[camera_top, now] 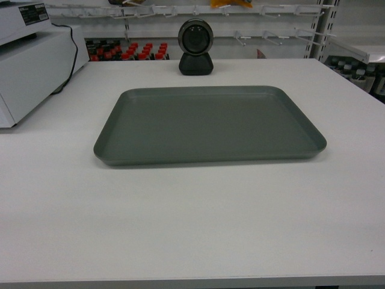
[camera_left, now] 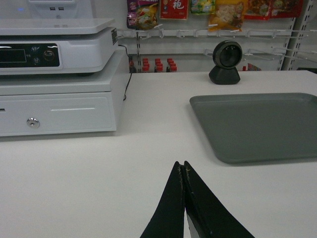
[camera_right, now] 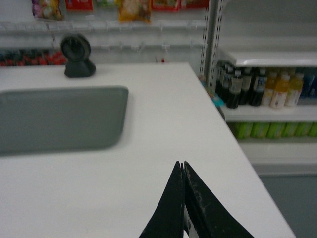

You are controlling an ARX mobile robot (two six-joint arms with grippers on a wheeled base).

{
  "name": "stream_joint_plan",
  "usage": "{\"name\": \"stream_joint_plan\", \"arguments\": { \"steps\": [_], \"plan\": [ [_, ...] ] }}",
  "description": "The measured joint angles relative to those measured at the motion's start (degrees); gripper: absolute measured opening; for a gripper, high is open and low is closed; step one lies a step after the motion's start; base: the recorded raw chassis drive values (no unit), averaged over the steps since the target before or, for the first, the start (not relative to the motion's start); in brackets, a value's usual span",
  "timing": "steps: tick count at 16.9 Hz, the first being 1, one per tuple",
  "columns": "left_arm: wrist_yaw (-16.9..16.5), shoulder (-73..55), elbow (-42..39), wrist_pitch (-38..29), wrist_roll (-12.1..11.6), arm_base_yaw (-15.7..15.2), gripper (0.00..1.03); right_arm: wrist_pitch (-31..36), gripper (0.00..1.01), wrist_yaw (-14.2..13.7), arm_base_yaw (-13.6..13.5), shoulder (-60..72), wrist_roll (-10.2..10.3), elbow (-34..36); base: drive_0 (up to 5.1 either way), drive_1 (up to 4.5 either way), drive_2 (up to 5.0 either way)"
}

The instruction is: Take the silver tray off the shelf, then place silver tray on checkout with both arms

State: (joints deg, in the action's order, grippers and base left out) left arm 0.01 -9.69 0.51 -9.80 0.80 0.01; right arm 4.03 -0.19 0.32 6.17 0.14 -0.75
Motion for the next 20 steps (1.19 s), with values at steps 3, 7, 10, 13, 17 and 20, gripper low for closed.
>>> {"name": "stream_joint_plan", "arguments": {
  "steps": [3,7,10,13,17,20],
  "plan": [
    [-0.1,9.2,0.0,9.0,0.0,0.0,0.02,-3.8,0.02,0.1,0.0,-5.9,0.0,-0.1,0.0,0.0,0.0],
    [0.0,9.1,0.0,10.1,0.0,0.0,0.02,-4.2,0.02,0.2,0.0,-5.9,0.0,0.0,0.0,0.0,0.0],
    [0.0,9.1,0.0,10.0,0.0,0.0,0.14,-4.2,0.13,0.2,0.0,-5.9,0.0,0.0,0.0,0.0,0.0],
    [0.0,9.1,0.0,10.0,0.0,0.0,0.43,-4.2,0.43,0.2,0.0,-5.9,0.0,0.0,0.0,0.0,0.0],
    [0.0,9.1,0.0,10.0,0.0,0.0,0.99,-4.2,0.99,0.2,0.0,-5.9,0.0,0.0,0.0,0.0,0.0],
    [0.0,9.1,0.0,10.0,0.0,0.0,0.98,-4.2,0.98,0.2,0.0,-5.9,0.0,0.0,0.0,0.0,0.0]
  ]
}}
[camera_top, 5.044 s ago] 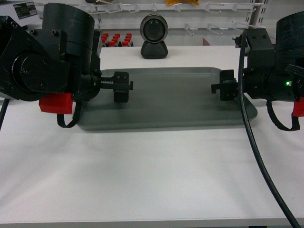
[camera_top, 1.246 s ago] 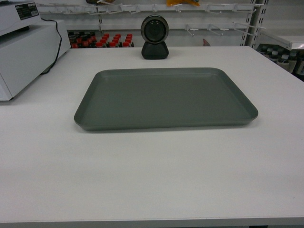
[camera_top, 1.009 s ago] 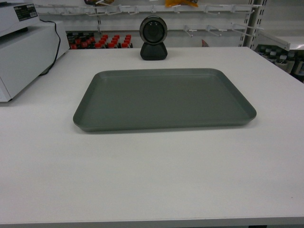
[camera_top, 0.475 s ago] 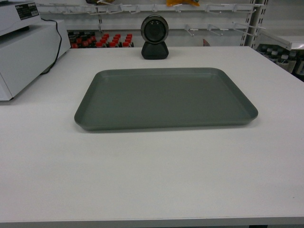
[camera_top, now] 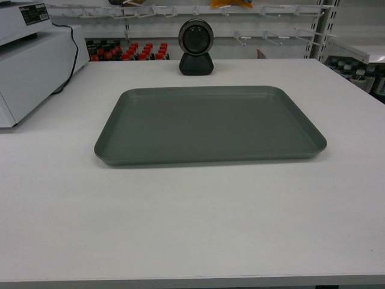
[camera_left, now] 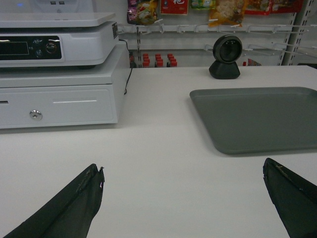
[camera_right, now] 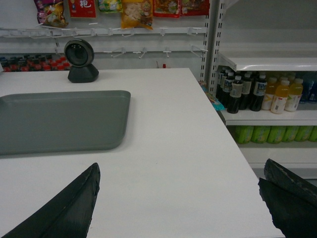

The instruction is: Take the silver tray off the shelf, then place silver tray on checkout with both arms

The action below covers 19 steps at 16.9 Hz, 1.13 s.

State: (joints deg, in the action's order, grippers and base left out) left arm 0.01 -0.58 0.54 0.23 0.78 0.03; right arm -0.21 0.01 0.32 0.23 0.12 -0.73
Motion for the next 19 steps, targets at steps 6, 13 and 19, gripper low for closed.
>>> {"name": "stream_joint_plan", "arguments": {
  "steps": [6,13,19],
  "plan": [
    [0.0,0.0,0.0,0.0,0.0,0.0,0.98,0.0,0.98,0.0,0.0,0.0,0.0,0.0,0.0,-0.64,0.6],
    [0.0,0.0,0.0,0.2,0.0,0.0,0.98,-0.1,0.98,0.0,0.0,0.0,0.0,0.0,-0.1,-4.2,4.1],
    [0.0,0.0,0.0,-0.2,0.0,0.0,0.98,0.4,0.98,0.0,0.0,0.0,0.0,0.0,0.0,-4.18,4.2]
  ]
}}
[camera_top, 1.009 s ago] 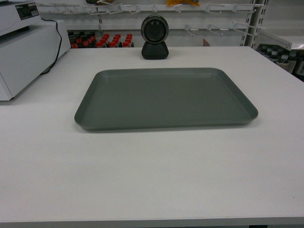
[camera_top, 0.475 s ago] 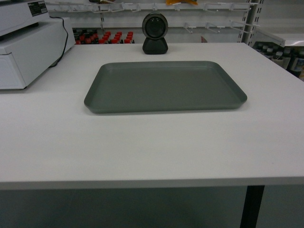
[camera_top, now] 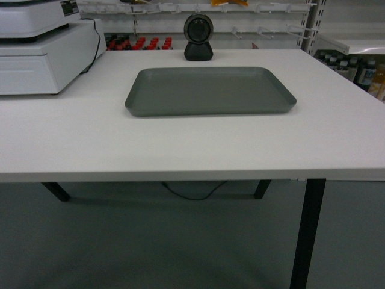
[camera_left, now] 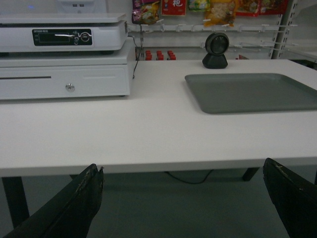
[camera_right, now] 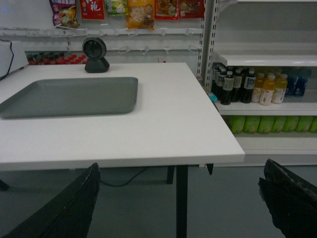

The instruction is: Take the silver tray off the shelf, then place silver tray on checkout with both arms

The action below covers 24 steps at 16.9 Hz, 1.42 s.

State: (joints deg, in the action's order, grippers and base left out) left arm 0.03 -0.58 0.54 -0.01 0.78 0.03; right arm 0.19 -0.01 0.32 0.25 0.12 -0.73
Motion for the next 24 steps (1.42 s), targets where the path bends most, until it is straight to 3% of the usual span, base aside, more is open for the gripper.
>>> {"name": "stream_joint_plan", "arguments": {
  "steps": [24],
  "plan": [
    [0.0,0.0,0.0,0.2,0.0,0.0,0.98,-0.3,0.98,0.0,0.0,0.0,0.0,0.0,-0.1,-4.27,4.1]
  ]
}}
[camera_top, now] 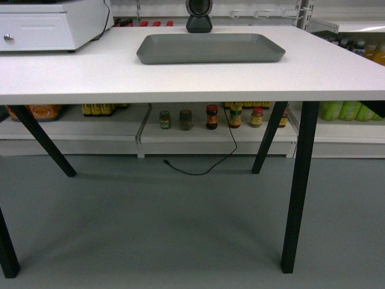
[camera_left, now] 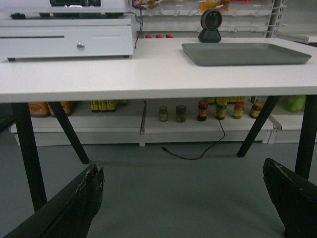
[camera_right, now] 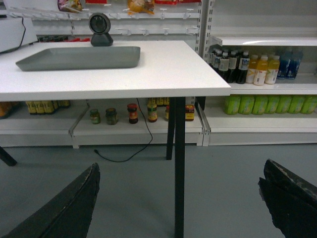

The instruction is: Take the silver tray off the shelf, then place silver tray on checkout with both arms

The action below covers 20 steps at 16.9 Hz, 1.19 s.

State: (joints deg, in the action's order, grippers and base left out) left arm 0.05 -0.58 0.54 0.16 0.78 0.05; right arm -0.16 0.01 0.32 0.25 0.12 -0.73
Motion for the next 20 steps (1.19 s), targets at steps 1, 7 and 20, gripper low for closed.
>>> {"name": "stream_joint_plan", "arguments": {
  "steps": [1,7,20],
  "plan": [
    [0.0,0.0,0.0,0.0,-0.1,0.0,0.98,0.0,0.98,0.0,0.0,0.0,0.0,0.0,-0.1,-4.29,4.1],
    [0.0,0.0,0.0,0.0,-0.2,0.0,0.98,0.0,0.98,0.0,0.0,0.0,0.0,0.0,0.0,-0.72,0.7],
    [0.0,0.0,0.0,0.1,-0.2,0.0,0.98,-0.1,0.98,0.0,0.0,0.0,0.0,0.0,0.0,0.0,0.0]
  ]
}}
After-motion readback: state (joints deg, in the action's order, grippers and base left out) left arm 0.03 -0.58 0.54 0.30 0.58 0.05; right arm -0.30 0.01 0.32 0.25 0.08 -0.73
